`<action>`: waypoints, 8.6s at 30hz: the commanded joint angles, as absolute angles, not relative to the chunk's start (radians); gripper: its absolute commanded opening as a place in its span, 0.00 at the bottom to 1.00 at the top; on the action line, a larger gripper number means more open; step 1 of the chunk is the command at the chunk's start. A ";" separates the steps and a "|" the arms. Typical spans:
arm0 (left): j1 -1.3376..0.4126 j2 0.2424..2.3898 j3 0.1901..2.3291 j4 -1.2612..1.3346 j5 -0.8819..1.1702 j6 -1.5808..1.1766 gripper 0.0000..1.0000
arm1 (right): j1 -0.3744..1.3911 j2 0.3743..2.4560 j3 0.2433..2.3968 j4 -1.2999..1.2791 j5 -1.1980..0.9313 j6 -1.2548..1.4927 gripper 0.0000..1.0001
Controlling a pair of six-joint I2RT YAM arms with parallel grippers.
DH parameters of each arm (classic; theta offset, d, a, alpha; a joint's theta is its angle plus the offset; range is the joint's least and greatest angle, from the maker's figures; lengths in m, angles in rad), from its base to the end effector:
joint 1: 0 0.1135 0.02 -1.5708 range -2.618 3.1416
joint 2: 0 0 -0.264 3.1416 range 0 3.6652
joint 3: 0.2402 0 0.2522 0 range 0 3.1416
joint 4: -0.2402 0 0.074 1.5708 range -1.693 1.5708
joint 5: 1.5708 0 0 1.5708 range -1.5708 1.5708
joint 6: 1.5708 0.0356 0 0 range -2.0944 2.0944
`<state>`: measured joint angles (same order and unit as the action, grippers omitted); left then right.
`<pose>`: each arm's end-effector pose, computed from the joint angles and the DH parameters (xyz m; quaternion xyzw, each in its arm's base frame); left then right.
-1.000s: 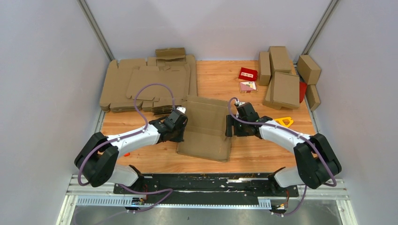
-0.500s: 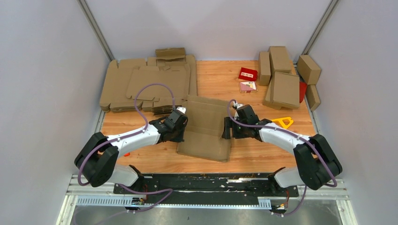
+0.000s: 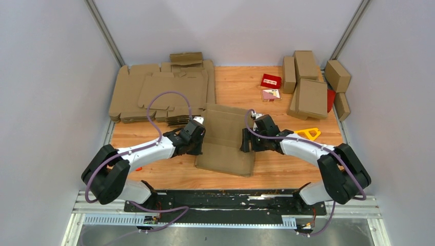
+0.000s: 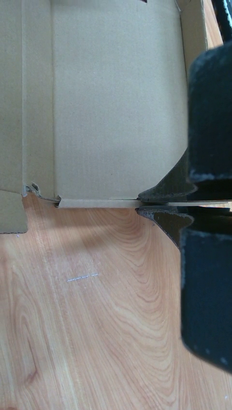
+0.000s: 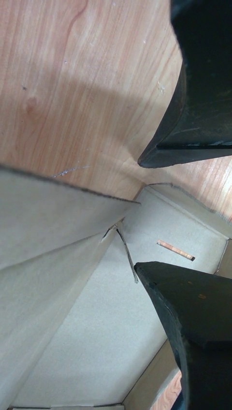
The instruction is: Fold the paper box
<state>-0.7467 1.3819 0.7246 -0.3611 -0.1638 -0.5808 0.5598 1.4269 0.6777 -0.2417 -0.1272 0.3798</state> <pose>0.1935 -0.1712 0.1777 0.0572 0.9574 -0.1054 0.2626 0.2198 0.1431 0.1604 -0.1040 0.9508 0.1835 0.2268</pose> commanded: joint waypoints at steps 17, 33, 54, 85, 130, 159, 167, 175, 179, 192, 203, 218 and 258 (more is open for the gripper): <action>-0.764 1.324 0.667 -0.234 -0.139 -0.624 0.00 | 0.628 1.535 0.765 -0.228 -0.019 0.359 0.70; -0.765 1.324 0.665 -0.228 -0.190 -0.677 0.00 | 0.648 1.328 0.700 -0.341 -0.018 0.342 0.93; -0.766 1.241 0.579 -0.162 -0.325 -0.905 0.00 | 0.701 1.008 0.557 -0.499 -0.188 0.708 0.62; -0.768 1.293 0.610 -0.172 -0.278 -0.851 0.00 | 0.732 1.400 0.724 -0.167 -0.131 0.669 0.84; -0.767 1.283 0.615 -0.194 -0.286 -0.839 0.00 | 0.627 1.382 0.798 -0.403 0.038 0.437 0.00; -0.776 1.302 0.622 -0.181 -0.267 -0.841 0.00 | 0.630 1.418 0.804 -0.339 -0.171 0.435 0.11; -0.776 1.303 0.621 -0.174 -0.257 -0.842 0.00 | 0.629 1.454 0.807 -0.300 -0.233 0.432 0.11; -0.776 1.305 0.621 -0.171 -0.248 -0.841 0.00 | 0.630 1.452 0.814 -0.279 -0.279 0.435 0.11; -0.776 1.308 0.620 -0.171 -0.247 -0.842 0.00 | 0.638 1.441 0.823 -0.290 -0.285 0.435 0.11; -0.776 1.306 0.616 -0.169 -0.239 -0.845 0.00 | 0.671 1.433 0.857 -0.304 -0.276 0.439 0.13; -0.776 1.303 0.609 -0.165 -0.235 -0.856 0.00 | 0.681 1.470 0.863 -0.265 -0.287 0.445 0.23; -0.776 1.291 0.605 -0.176 -0.258 -0.854 0.00 | 0.678 1.371 0.871 -0.357 -0.201 0.379 0.55; -0.676 1.136 0.517 -0.092 -0.091 -0.873 0.00 | 0.266 1.145 0.493 -0.131 -0.541 0.493 0.57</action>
<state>-0.6800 1.1412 0.5072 -0.1143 -0.0761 -0.8806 0.2577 1.1866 0.4774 -0.1989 -0.4660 0.4805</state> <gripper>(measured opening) 0.009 0.564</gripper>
